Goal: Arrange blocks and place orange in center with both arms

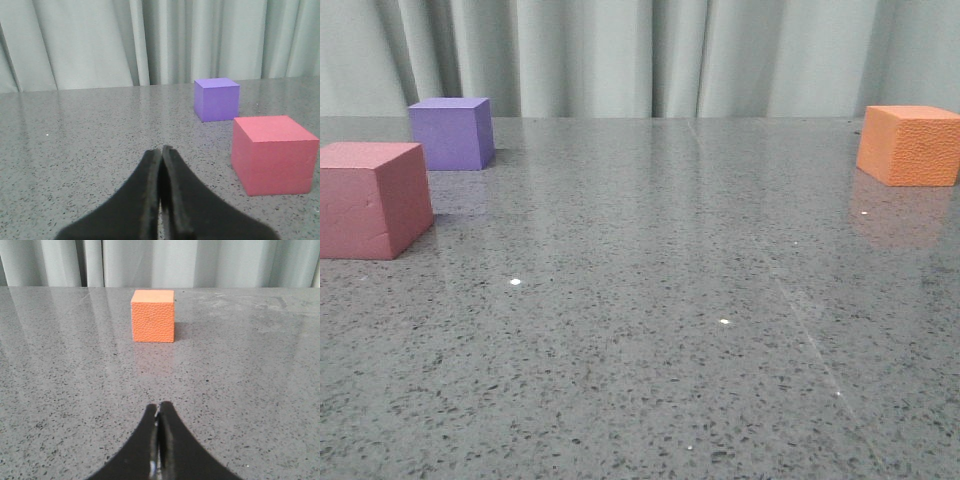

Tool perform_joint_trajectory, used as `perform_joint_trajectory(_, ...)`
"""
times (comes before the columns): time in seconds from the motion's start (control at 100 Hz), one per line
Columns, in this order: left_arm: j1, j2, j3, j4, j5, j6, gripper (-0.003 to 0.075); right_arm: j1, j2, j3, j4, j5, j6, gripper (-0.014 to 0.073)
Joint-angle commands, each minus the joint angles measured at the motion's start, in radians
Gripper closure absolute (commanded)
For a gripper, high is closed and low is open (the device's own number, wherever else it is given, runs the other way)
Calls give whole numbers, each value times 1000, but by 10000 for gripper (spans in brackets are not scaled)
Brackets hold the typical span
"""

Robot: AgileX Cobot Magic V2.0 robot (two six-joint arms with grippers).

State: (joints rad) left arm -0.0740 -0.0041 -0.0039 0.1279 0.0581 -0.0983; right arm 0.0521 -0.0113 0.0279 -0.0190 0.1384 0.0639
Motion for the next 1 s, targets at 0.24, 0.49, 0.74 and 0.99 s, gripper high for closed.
perform_joint_trajectory(0.24, -5, -32, 53, -10, -82, 3, 739, -7, -24, -14, 0, -85, -8, 661)
perform_joint_trajectory(0.49, -5, -32, 53, -10, -82, 3, 739, -7, -24, -14, 0, -85, -8, 661)
perform_joint_trajectory(0.74, -5, -32, 53, -10, -82, 3, 739, -7, -24, -14, 0, -167, -8, 661)
perform_joint_trajectory(0.99, -5, -32, 53, -10, -82, 3, 739, -7, 8, -139, 1, -62, 16, 661)
